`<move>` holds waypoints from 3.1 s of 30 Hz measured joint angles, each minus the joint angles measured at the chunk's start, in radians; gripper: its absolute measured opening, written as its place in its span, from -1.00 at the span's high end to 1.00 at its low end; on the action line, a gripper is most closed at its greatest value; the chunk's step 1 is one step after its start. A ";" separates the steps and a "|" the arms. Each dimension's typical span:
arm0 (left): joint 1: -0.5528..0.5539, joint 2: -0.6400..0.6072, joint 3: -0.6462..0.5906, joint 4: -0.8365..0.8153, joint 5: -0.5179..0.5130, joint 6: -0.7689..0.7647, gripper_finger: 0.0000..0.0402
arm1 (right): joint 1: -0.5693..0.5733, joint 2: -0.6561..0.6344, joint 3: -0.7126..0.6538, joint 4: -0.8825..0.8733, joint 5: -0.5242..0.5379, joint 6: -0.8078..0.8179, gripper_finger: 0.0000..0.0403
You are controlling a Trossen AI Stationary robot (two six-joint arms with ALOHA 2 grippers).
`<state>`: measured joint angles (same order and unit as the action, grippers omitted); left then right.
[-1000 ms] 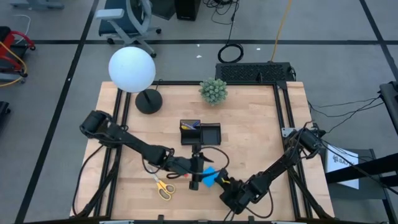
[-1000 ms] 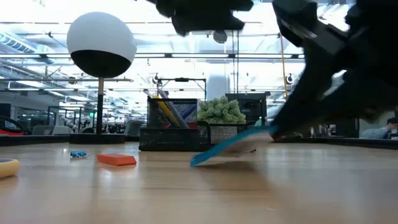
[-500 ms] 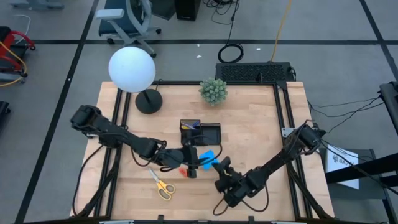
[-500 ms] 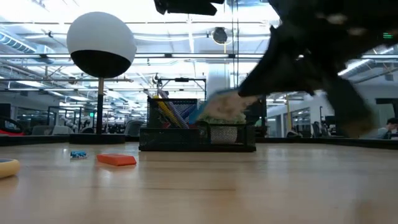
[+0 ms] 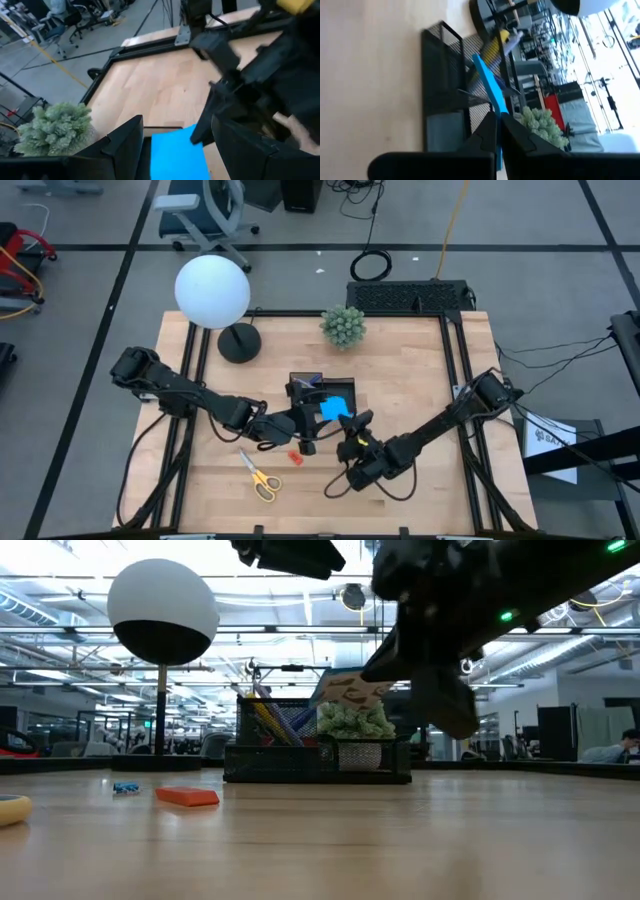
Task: Pick and place office supplies into organizer
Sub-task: Put the sticky notes into the desk organizer, then put the scissor into the desk organizer
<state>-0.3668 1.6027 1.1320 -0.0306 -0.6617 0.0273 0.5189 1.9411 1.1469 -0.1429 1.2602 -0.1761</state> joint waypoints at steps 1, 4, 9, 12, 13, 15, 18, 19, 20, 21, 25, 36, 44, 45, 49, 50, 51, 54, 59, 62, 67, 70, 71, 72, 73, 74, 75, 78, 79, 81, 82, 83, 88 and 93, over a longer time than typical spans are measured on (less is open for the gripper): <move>0.000 -0.001 0.000 0.002 -0.004 -0.003 -0.21 | -0.013 0.000 0.000 0.000 0.000 0.000 1.00; 0.000 -0.001 0.000 -0.003 -0.003 -0.003 -0.21 | -0.046 0.000 -0.008 0.004 0.000 0.028 1.00; -0.004 -0.001 0.000 -0.014 -0.003 0.008 -0.21 | -0.080 0.001 -0.035 0.003 -0.002 0.072 1.00; -0.009 -0.001 0.000 -0.012 -0.003 0.017 -0.21 | -0.089 0.001 -0.052 0.002 -0.005 0.111 1.00; -0.009 -0.001 0.000 -0.012 -0.003 0.017 -0.21 | -0.091 0.001 -0.056 0.001 -0.005 0.112 1.00; -0.009 -0.001 0.000 -0.012 -0.003 0.017 -0.21 | -0.095 0.001 -0.060 0.004 -0.005 0.113 1.00; -0.008 -0.001 0.000 -0.011 -0.003 0.021 -0.21 | -0.102 0.001 -0.067 0.005 -0.006 0.121 1.00; -0.008 -0.001 0.000 -0.010 -0.003 0.021 -0.21 | -0.107 0.001 -0.072 0.005 -0.007 0.134 1.00; -0.008 -0.001 0.000 -0.010 -0.003 0.021 -0.21 | -0.112 0.001 -0.077 0.007 -0.007 0.148 1.00; -0.008 -0.001 0.000 -0.010 -0.003 0.021 -0.21 | -0.117 0.001 -0.084 0.008 -0.008 0.160 1.00; -0.008 -0.001 0.000 -0.010 -0.003 0.027 -0.21 | -0.135 0.001 -0.111 0.034 -0.033 0.165 1.00; -0.008 -0.001 0.000 -0.010 -0.003 0.028 -0.21 | -0.150 0.002 -0.126 0.130 -0.072 0.122 1.00; -0.008 -0.001 0.000 -0.010 -0.003 0.028 -0.21 | -0.172 0.028 -0.125 0.128 -0.143 0.136 1.00; -0.008 -0.001 0.000 -0.010 -0.003 0.028 -0.21 | -0.174 0.030 -0.125 0.128 -0.154 0.141 1.00; -0.008 -0.001 0.000 -0.010 -0.003 0.028 -0.21 | -0.187 0.031 -0.125 0.128 -0.206 0.162 0.94; -0.008 -0.001 0.000 -0.010 -0.003 0.028 -0.21 | -0.191 0.031 -0.125 0.128 -0.216 0.165 0.91; -0.008 -0.001 0.000 -0.010 -0.003 0.028 -0.21 | -0.192 0.031 -0.125 0.128 -0.218 0.165 0.88; -0.008 -0.001 0.000 -0.010 -0.003 0.028 -0.21 | -0.192 0.031 -0.124 0.128 -0.219 0.151 0.80; -0.008 -0.001 0.000 -0.010 -0.003 0.031 -0.21 | -0.192 0.031 -0.124 0.128 -0.242 0.130 0.72; -0.008 -0.001 0.000 -0.010 -0.003 0.043 -0.21 | -0.189 0.030 -0.124 0.127 -0.243 0.127 0.66; -0.005 -0.001 0.000 -0.011 -0.003 0.046 -0.21 | -0.171 0.013 -0.126 0.103 -0.255 0.096 0.51; 0.000 -0.001 0.000 -0.011 -0.003 0.046 -0.21 | -0.159 -0.003 -0.126 0.101 -0.260 0.099 0.40; 0.002 -0.001 0.000 -0.011 -0.003 0.046 -0.21 | -0.155 -0.009 -0.126 0.102 -0.259 0.100 0.36; 0.003 -0.001 0.001 -0.011 -0.003 0.046 -0.21 | -0.150 -0.014 -0.126 0.100 -0.258 0.100 0.32; 0.004 -0.001 0.001 -0.011 -0.003 0.046 -0.21 | -0.146 -0.014 -0.126 0.099 -0.257 0.100 0.29; 0.005 -0.001 0.001 -0.011 -0.003 0.046 -0.21 | -0.141 -0.014 -0.126 0.098 -0.255 0.101 0.26; 0.005 -0.001 0.001 -0.010 -0.003 0.046 -0.21 | -0.136 -0.014 -0.126 0.097 -0.254 0.101 0.23; 0.005 -0.001 0.001 -0.011 -0.003 0.046 -0.21 | -0.121 -0.014 -0.126 0.099 -0.246 0.103 0.18; 0.005 -0.001 0.001 -0.011 -0.003 0.046 -0.21 | -0.115 -0.014 -0.126 0.098 -0.246 0.103 0.17; 0.005 -0.001 0.001 -0.010 -0.003 0.046 -0.21 | -0.104 -0.015 -0.126 0.097 -0.239 0.103 0.16; 0.005 -0.001 0.001 -0.010 -0.003 0.045 -0.21 | -0.098 -0.020 -0.126 0.096 -0.238 0.103 0.16; 0.005 0.000 0.001 -0.010 -0.003 0.046 -0.21 | -0.093 -0.024 -0.126 0.097 -0.237 0.104 0.17; 0.005 0.000 0.001 -0.011 -0.003 0.046 -0.21 | -0.076 -0.075 -0.126 0.083 -0.241 0.105 0.22; -0.003 -0.012 0.001 -0.036 -0.002 0.042 -0.21 | -0.057 -0.148 -0.126 0.055 -0.270 0.112 0.24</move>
<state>-0.3702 1.5906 1.1328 -0.0671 -0.6641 0.0698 0.4621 1.7932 1.0214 -0.0879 0.9906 -0.0638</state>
